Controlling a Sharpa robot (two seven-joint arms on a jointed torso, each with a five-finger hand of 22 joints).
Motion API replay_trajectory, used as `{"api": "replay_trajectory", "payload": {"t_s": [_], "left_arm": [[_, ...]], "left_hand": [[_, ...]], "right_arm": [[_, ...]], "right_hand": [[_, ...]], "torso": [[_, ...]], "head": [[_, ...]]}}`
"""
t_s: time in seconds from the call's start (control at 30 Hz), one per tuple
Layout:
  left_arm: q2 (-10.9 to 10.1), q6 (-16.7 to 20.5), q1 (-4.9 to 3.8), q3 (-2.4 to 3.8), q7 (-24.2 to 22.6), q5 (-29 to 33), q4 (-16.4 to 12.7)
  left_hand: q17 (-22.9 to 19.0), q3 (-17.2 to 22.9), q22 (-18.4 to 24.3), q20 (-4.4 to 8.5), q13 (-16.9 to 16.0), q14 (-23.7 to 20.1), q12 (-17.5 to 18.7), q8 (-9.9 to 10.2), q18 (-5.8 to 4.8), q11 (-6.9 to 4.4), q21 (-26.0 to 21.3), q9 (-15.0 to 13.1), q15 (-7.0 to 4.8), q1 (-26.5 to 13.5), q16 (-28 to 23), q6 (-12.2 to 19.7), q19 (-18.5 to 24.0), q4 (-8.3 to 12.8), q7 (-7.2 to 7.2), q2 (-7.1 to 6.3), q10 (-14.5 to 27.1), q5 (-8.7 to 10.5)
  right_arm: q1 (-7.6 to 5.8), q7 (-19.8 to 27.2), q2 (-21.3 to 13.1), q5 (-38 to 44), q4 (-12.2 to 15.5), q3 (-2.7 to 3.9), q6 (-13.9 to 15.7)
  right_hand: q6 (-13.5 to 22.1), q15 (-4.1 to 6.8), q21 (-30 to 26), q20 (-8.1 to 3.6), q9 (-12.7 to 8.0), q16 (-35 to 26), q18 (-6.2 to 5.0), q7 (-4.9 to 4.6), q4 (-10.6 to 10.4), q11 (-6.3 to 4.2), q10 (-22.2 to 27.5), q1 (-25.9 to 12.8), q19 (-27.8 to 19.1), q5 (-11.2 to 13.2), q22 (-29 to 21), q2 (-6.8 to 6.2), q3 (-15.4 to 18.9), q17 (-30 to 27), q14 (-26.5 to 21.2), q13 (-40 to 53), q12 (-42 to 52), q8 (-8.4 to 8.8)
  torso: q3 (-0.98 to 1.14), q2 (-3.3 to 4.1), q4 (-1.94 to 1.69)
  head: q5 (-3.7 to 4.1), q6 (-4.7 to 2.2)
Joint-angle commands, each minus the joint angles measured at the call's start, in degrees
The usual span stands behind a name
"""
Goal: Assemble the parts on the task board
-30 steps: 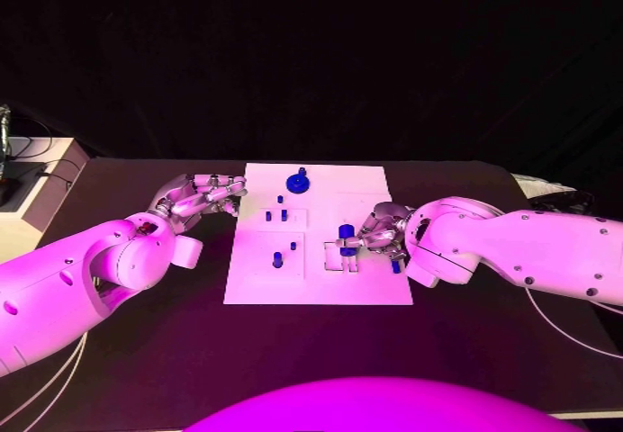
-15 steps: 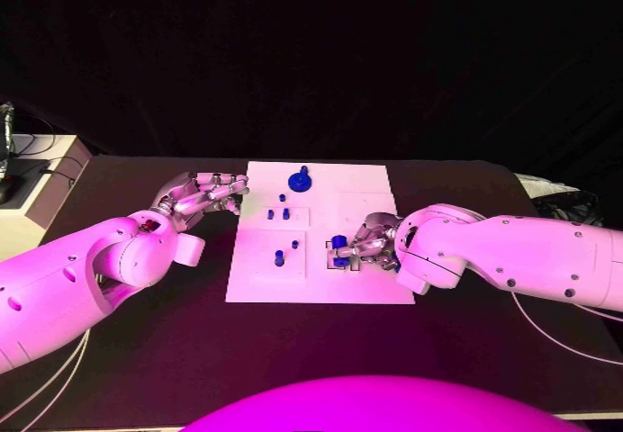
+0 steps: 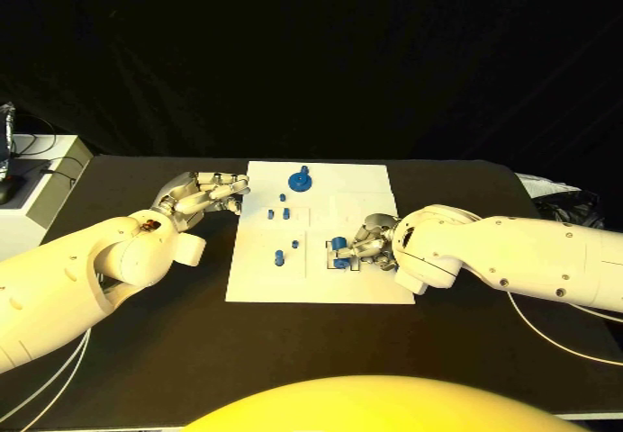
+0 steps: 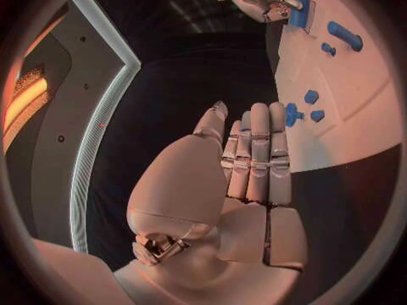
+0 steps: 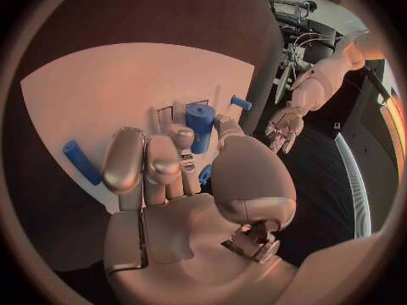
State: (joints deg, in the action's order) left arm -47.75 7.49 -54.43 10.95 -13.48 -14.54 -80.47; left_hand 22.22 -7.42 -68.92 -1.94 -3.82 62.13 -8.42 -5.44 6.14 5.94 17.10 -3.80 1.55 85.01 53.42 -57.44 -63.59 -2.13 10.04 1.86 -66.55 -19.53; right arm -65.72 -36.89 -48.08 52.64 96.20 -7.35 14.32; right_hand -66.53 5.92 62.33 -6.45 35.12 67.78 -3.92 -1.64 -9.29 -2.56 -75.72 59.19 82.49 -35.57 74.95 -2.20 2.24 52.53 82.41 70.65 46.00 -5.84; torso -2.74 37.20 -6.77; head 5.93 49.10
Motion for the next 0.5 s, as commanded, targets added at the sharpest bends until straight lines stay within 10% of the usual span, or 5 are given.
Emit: {"api": "replay_trajectory", "payload": {"t_s": [0.03,0.5], "left_arm": [[0.1,-1.0,0.05,0.04,-0.3,0.1,-0.1],[0.1,-0.9,0.07,0.04,-0.3,0.1,-0.1]], "left_hand": [[0.0,0.3,-0.1,-0.17,0.1,-0.1,-0.1,-0.1,0.77,-0.06,-0.2,0.0,0.31,-0.5,-0.3,0.2,0.0,0.1,0.02,0.18,0.5,0.12],[0.0,0.3,-0.4,-0.20,0.1,-0.1,-0.2,-0.2,0.81,-0.05,-0.7,0.0,0.32,-0.5,-0.3,0.3,-0.2,0.1,0.01,0.20,0.6,0.13]], "right_arm": [[0.06,0.5,0.4,0.8,-0.1,0.02,-1.2],[0.07,0.7,0.9,1.1,-0.5,0.02,-2.0]], "right_hand": [[-0.4,0.09,-0.1,-0.26,-0.1,-0.4,0.86,-0.16,10.1,-0.13,-0.2,0.3,-0.2,0.1,7.7,0.65,-9.8,-0.1,0.0,-0.1,-0.2,-0.21],[-0.4,0.09,-0.1,-0.26,-0.2,-0.4,0.86,-0.15,10.2,-0.13,-0.2,0.4,-0.2,0.2,7.7,0.68,-9.7,0.0,0.0,-0.1,-0.1,-0.21]], "torso": [[-0.01,0.00,-0.03],[-0.08,-0.04,-0.08]], "head": [[-0.13,0.08],[-0.47,0.23]]}}
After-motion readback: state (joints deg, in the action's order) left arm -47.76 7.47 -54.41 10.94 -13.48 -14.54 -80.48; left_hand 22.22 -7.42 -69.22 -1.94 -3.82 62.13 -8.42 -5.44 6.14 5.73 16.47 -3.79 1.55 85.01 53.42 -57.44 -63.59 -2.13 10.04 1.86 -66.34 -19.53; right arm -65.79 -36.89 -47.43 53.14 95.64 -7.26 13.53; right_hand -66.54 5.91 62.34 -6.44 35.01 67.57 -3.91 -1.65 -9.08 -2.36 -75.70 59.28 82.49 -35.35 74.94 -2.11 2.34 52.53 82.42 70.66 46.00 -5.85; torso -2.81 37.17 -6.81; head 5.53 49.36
